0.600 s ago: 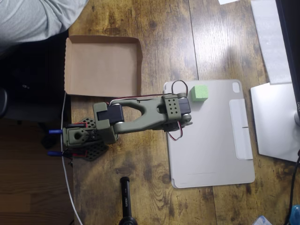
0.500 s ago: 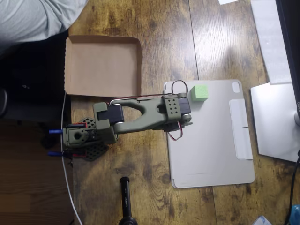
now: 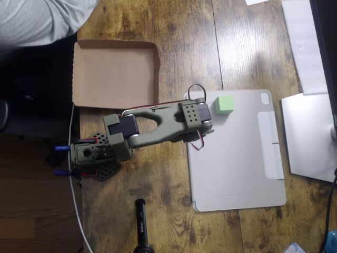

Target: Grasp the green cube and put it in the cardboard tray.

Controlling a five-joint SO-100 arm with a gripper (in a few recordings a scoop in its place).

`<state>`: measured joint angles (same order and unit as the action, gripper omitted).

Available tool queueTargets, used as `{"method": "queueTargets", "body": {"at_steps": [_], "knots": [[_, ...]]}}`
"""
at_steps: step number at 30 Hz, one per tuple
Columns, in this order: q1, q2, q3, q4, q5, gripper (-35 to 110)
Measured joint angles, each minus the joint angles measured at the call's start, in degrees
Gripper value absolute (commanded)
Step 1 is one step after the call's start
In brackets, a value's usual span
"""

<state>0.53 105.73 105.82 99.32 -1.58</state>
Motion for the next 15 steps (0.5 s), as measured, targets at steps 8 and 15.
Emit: {"method": "queueTargets", "body": {"at_steps": [8,15], "knots": [[0.62,-0.44,-1.05,1.05,0.26,0],[1.93,-3.69,-6.77,0.79,1.05,0]]}}
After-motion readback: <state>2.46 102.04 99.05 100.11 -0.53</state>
